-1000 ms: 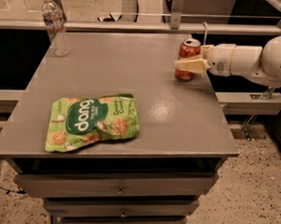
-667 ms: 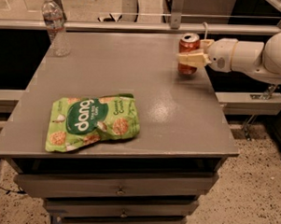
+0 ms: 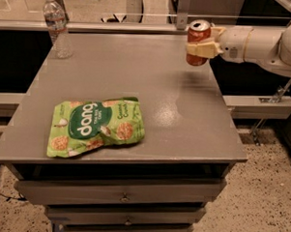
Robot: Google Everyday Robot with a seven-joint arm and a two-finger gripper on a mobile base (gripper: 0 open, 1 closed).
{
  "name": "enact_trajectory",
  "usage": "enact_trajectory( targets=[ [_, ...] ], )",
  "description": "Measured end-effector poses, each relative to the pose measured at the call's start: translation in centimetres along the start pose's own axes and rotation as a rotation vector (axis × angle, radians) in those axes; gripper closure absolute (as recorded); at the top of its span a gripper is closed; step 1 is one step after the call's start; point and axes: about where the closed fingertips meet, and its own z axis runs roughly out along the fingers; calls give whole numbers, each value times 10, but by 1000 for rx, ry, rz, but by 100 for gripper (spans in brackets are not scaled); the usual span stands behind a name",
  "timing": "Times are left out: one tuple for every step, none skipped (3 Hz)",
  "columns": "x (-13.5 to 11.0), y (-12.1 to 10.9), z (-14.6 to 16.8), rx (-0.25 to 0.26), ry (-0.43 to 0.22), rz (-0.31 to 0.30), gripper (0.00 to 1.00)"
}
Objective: Move coke can near water bottle
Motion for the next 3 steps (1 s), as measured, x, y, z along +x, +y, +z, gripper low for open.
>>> enact_trajectory(
  targets=[
    [0,0,0,0,0,0,100],
    [-7,12,31,-45,-16,28,100],
    [-18,30,72,-82,-25,74,100]
  ],
)
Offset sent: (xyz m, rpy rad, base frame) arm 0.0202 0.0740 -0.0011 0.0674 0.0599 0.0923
